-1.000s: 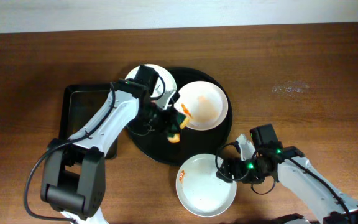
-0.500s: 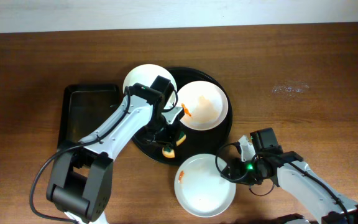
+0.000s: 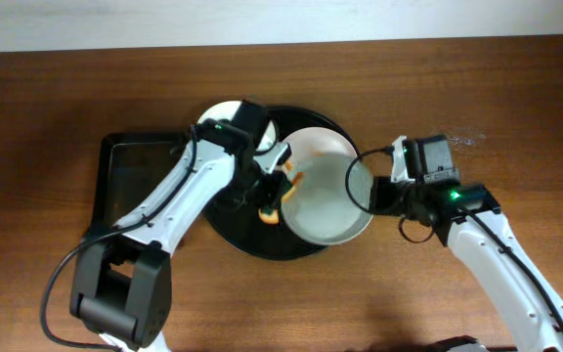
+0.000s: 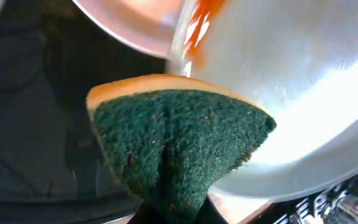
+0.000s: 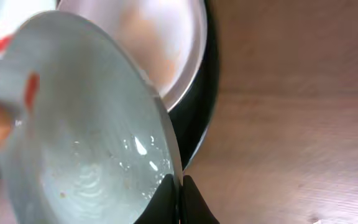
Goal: Clean dirty plates on tray and stack at the side
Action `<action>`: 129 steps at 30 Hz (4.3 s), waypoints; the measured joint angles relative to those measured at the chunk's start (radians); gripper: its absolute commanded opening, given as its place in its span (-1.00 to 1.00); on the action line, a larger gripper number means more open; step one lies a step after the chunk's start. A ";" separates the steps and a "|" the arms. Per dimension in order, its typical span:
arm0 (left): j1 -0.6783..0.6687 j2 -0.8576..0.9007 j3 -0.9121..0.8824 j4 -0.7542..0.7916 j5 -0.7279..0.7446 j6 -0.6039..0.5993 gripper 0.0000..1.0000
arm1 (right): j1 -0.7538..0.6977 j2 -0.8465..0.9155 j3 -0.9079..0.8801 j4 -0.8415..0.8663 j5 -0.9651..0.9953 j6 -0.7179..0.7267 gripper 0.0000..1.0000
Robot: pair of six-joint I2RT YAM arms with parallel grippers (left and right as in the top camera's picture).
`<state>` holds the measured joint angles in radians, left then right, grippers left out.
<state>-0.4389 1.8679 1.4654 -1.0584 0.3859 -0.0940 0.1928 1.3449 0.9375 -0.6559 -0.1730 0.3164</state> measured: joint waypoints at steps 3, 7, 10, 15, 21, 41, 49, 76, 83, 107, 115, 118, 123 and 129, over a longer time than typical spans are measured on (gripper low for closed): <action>0.035 -0.007 0.026 0.030 -0.002 -0.010 -1.00 | 0.000 0.010 0.002 0.005 0.066 -0.019 -0.92; 0.040 -0.007 0.027 0.134 -0.002 -0.047 -1.00 | 0.000 0.101 0.002 0.012 0.090 -0.044 -0.92; 0.038 -0.007 0.027 0.182 -0.013 -0.072 -1.00 | 0.000 0.133 0.002 0.013 0.095 -0.052 -0.91; -0.008 -0.007 0.019 0.225 -0.048 -0.090 -1.00 | 0.082 0.133 0.002 0.039 0.142 -0.068 -0.81; -0.073 -0.007 -0.035 0.272 -0.171 -0.098 -1.00 | 0.097 0.133 0.002 0.008 0.191 -0.071 0.22; 0.023 -0.007 -0.165 0.259 -0.364 -0.153 -1.00 | 0.224 0.336 0.011 0.159 -0.012 0.006 0.17; 0.023 -0.008 -0.222 0.368 -0.398 -0.153 -1.00 | 0.224 0.356 0.011 0.214 -0.034 0.077 0.01; 0.034 -0.011 -0.280 0.408 -0.402 -0.153 -1.00 | 0.276 0.322 0.017 0.185 -0.007 0.113 -0.92; 0.032 -0.122 -0.279 0.416 -0.343 -0.153 -1.00 | 0.285 0.322 0.017 0.189 0.014 0.099 -0.92; -0.109 -0.180 -0.320 0.624 0.068 -0.285 -1.00 | 0.294 0.222 0.258 -0.228 0.333 0.105 -0.92; -0.160 -0.180 -0.480 0.792 0.064 -0.446 -1.00 | 0.294 0.222 0.263 -0.259 0.320 0.133 -0.92; -0.161 -0.180 -0.514 0.830 0.029 -0.450 -1.00 | 0.294 0.222 0.263 -0.277 0.303 0.144 -0.92; -0.160 -0.179 -0.570 0.919 0.010 -0.450 -1.00 | 0.294 0.222 0.263 -0.286 0.303 0.159 -0.92; -0.158 -0.111 -0.582 0.980 0.007 -0.450 -1.00 | 0.310 0.225 0.255 -0.294 0.326 0.170 -0.92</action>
<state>-0.5972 1.7565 0.8837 -0.0780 0.3927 -0.5442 0.5030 1.5700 1.1927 -0.9501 0.1532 0.4866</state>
